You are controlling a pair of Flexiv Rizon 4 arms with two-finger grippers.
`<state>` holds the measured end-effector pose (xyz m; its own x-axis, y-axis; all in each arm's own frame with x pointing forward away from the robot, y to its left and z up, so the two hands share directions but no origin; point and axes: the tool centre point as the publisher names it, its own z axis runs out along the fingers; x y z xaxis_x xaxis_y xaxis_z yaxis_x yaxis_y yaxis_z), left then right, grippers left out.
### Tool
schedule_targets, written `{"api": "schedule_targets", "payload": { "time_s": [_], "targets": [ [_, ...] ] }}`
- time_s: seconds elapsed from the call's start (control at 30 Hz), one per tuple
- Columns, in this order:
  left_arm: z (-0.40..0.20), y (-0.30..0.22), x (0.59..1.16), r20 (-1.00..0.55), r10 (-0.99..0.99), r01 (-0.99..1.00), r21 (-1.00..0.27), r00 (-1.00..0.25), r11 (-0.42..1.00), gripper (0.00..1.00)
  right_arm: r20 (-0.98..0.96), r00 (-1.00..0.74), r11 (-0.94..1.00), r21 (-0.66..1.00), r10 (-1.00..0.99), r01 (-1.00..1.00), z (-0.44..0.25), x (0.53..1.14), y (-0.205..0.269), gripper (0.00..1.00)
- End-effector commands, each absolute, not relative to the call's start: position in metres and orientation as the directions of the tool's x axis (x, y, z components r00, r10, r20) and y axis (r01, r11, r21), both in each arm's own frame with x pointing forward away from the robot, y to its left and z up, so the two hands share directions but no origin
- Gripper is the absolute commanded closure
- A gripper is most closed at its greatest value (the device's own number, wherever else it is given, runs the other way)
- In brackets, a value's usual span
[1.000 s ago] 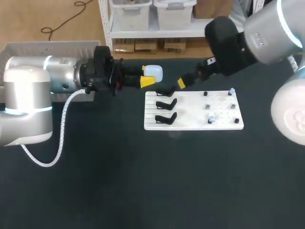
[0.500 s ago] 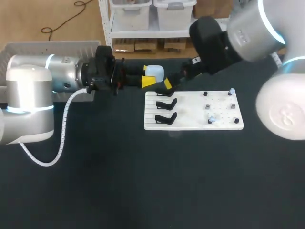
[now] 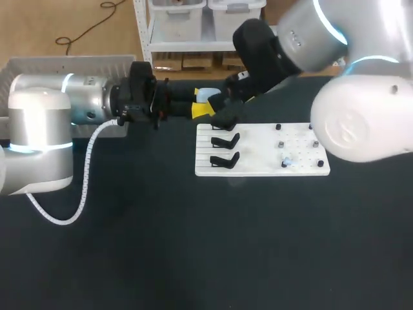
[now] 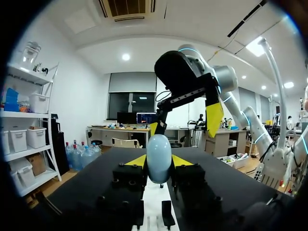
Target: Pick up each earbud case from the left stands, insert the matching earbuds, close the lid, and place the case in the box.
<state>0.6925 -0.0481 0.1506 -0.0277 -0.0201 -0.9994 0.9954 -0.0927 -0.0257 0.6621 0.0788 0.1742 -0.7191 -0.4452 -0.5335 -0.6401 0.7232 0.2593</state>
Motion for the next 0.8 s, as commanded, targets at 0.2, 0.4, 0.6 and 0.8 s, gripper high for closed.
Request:
{"api": "schedule_targets", "payload": {
  "time_s": [0.2,0.4,0.6,0.8],
  "targets": [
    [0.15,-0.048,0.693,-0.999,-0.023,0.995,-0.023,-0.025,-0.092,1.0,-0.518,-0.738,0.737,0.267,-0.433,-0.62,0.169,0.671,0.078,0.0],
    [0.15,-0.048,0.693,-0.999,-0.023,0.995,-0.023,-0.025,-0.092,1.0,-0.501,-0.754,0.751,0.271,-0.424,-0.602,0.163,0.675,0.075,0.0],
    [0.15,-0.048,0.693,-0.999,-0.023,0.995,-0.023,-0.025,-0.092,1.0,-0.498,-0.763,0.759,0.275,-0.412,-0.59,0.161,0.68,0.074,0.0],
    [0.15,-0.048,0.693,-0.999,-0.023,0.995,-0.023,-0.025,-0.092,1.0,-0.494,-0.768,0.765,0.274,-0.408,-0.583,0.16,0.684,0.076,0.0]
  ]
}}
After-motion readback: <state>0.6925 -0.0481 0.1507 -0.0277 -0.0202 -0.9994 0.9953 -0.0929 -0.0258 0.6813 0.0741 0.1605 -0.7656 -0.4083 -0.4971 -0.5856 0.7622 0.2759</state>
